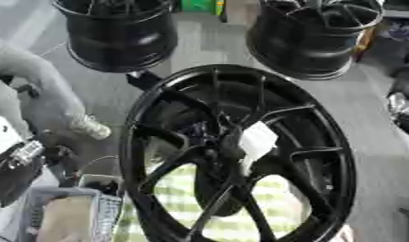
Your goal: Pull the pin out of the wheel hub.
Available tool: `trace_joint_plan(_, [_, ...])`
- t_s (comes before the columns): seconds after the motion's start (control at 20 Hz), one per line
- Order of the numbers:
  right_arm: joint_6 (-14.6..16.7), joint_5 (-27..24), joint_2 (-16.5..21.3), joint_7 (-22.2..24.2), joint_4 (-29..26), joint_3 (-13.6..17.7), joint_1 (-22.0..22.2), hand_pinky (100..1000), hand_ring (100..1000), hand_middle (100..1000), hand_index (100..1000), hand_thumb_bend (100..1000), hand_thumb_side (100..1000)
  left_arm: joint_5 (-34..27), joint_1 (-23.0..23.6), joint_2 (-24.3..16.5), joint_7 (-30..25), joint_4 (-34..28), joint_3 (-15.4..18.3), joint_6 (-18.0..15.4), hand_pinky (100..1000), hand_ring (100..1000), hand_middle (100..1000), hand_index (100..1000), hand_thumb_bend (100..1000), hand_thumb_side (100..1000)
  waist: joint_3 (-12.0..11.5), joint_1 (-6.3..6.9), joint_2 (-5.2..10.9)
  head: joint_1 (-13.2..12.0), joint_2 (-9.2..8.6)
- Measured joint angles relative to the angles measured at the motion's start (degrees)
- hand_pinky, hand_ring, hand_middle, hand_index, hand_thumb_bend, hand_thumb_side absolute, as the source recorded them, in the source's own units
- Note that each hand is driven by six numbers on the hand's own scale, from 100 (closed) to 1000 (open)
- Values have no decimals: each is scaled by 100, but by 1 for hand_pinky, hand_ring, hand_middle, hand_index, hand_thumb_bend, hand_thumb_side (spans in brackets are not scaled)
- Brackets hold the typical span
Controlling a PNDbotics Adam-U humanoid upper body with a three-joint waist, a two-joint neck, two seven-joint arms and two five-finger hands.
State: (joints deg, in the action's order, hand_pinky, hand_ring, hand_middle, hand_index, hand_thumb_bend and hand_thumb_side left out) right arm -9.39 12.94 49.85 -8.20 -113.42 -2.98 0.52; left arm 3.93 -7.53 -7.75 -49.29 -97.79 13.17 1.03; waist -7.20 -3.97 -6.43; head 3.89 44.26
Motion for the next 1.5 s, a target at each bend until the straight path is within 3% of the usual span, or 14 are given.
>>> trace_joint_plan(0.25, [371, -80, 901, 1356, -17, -374, -678, 724, 686, 859, 982, 201, 509, 7, -6, -30, -28, 1, -29, -26, 577, 427, 576, 703, 100, 930, -47, -13, -2, -7, 0])
trace_joint_plan(0.5, [556, -90, 1261, 2460, -30, -713, -1339, 747, 710, 880, 990, 258, 470, 7, -34, -40, -59, 3, -63, -57, 577, 429, 577, 703, 100, 929, -148, -35, -38, 43, 0])
trace_joint_plan(1.0, [794, 159, 1336, 3884, -49, -1323, -2055, 783, 745, 908, 1000, 335, 306, 7, -92, -79, -109, 6, -103, -97, 577, 429, 577, 703, 100, 924, -286, -72, -71, 98, 0])
trace_joint_plan(1.5, [753, 502, 1057, 4613, -50, -1722, -2400, 783, 737, 905, 991, 299, 341, 5, -112, -79, -153, 7, -134, -101, 577, 430, 578, 703, 100, 929, -375, -65, -87, 141, 0])
